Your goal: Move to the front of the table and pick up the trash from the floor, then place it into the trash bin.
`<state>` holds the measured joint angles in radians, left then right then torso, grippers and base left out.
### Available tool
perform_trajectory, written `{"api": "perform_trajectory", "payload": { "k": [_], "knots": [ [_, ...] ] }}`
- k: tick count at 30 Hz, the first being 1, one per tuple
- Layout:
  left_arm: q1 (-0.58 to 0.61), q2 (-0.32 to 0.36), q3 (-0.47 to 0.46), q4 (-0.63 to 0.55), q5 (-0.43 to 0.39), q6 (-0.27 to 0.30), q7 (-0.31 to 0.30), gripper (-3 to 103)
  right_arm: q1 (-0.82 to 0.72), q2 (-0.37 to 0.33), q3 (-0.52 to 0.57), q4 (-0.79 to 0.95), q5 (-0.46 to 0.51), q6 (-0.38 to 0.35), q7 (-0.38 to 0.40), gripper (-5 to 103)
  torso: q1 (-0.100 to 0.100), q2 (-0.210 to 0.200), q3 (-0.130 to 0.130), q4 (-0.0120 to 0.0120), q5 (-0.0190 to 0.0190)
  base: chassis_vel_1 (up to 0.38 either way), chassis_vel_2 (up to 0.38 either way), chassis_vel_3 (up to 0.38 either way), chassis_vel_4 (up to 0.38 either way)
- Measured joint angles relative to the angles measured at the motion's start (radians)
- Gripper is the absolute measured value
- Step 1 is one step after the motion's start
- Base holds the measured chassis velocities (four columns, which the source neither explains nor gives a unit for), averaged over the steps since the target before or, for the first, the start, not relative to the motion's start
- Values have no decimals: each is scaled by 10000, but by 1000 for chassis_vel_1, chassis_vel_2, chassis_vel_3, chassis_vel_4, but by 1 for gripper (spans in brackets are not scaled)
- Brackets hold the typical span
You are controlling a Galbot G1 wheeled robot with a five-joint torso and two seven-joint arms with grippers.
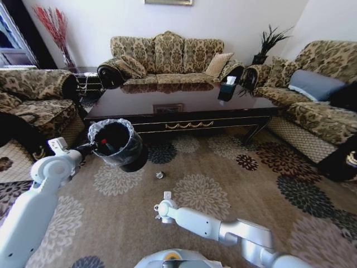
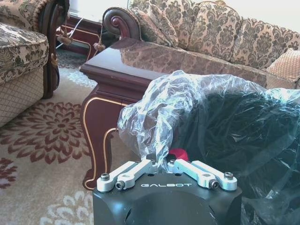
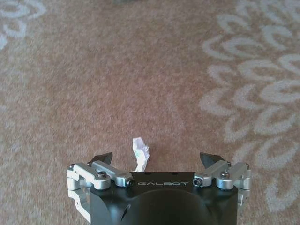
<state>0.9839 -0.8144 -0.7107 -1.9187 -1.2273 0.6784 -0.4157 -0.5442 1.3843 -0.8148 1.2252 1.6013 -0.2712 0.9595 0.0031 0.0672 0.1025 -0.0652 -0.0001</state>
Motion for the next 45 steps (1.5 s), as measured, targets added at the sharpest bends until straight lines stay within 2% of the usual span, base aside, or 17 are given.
{"api": "perform_trajectory", "payload": {
  "k": [7, 11, 12, 13, 16, 19, 22, 23, 26, 29, 33, 35, 37, 38, 45],
  "knots": [
    [-17, 32, 48, 1, 6, 0, 7, 3, -84, 182, -352, -185, -312, -16, -168, 103, 0, 0, 0, 0, 1, 0, 0, 0, 0],
    [-21, 78, 48, 0, 9, 0, 10, 3, -115, 223, -525, -311, -464, -38, -289, 95, 0, 0, 0, 0, 1, 0, 0, 0, 0],
    [-19, 107, 48, 0, 9, 0, 19, 3, -134, 214, -608, -350, -557, -50, -380, 90, 0, 0, 0, 0, 1, 0, 0, 0, 0],
    [-17, 118, 46, 1, 9, 0, 21, 3, -143, 201, -647, -367, -602, -54, -439, 90, 0, 0, 0, 0, 1, 0, 0, 0, 0],
    [-13, 172, 39, 27, 9, 0, 34, 3, -185, 157, -730, -520, -791, -63, -709, 74, 0, 0, 0, -1, 1, 0, 0, 0, 0],
    [-17, 178, 38, 37, 9, 0, 37, 3, -189, 158, -730, -617, -864, -77, -838, 69, 0, 0, 0, 0, 1, 0, 0, 0, 0],
    [-25, 170, 63, 40, 17, 0, 41, 3, -188, 158, -726, -787, -1003, -94, -1056, 53, 0, 1, -1, -3, -1, 0, 0, 0, 0],
    [-25, 170, 63, 40, 17, 0, 41, 3, -188, 158, -726, -787, -1003, -94, -1056, 53, 0, 1, -1, -3, -1, 0, 0, 0, 0],
    [-34, 149, 88, 78, 63, 0, 48, 3, -182, 138, -720, -833, -1101, -101, -1142, 37, 0, 1, -2, -3, 0, 0, 0, 0, 0],
    [-52, 149, 105, 101, 75, 0, 52, 3, -152, 75, -724, -742, -1114, -100, -1160, 33, 0, 1, 0, 1, 1, 0, 0, 0, 0],
    [-126, 149, 154, 149, 88, 0, 60, 3, -41, -83, -774, -313, -1089, -100, -1171, 11, 1, 0, 1, 3, 1, 0, 0, 0, 0],
    [-137, 145, 168, 154, 96, 0, 62, 3, -22, -122, -791, -196, -1071, -101, -1170, 11, 1, 0, 1, 2, 2, 0, 0, 0, 0],
    [-152, 125, 204, 165, 124, 0, 72, 3, 12, -207, -830, 32, -1045, -101, -1169, 2, 1, 0, 1, 1, 2, 0, 0, 0, 0],
    [-153, 116, 213, 169, 135, 1, 78, 3, 27, -238, -836, 105, -1044, -101, -1165, 1, 1, 0, 1, 0, 2, 0, 0, 0, 0],
    [-150, 141, 220, 227, 156, 0, 109, 3, 244, -658, -991, 827, -959, -121, -1123, 0, 1, 0, 1, 1, 1, 0, 0, 0, 0]
  ]
}}
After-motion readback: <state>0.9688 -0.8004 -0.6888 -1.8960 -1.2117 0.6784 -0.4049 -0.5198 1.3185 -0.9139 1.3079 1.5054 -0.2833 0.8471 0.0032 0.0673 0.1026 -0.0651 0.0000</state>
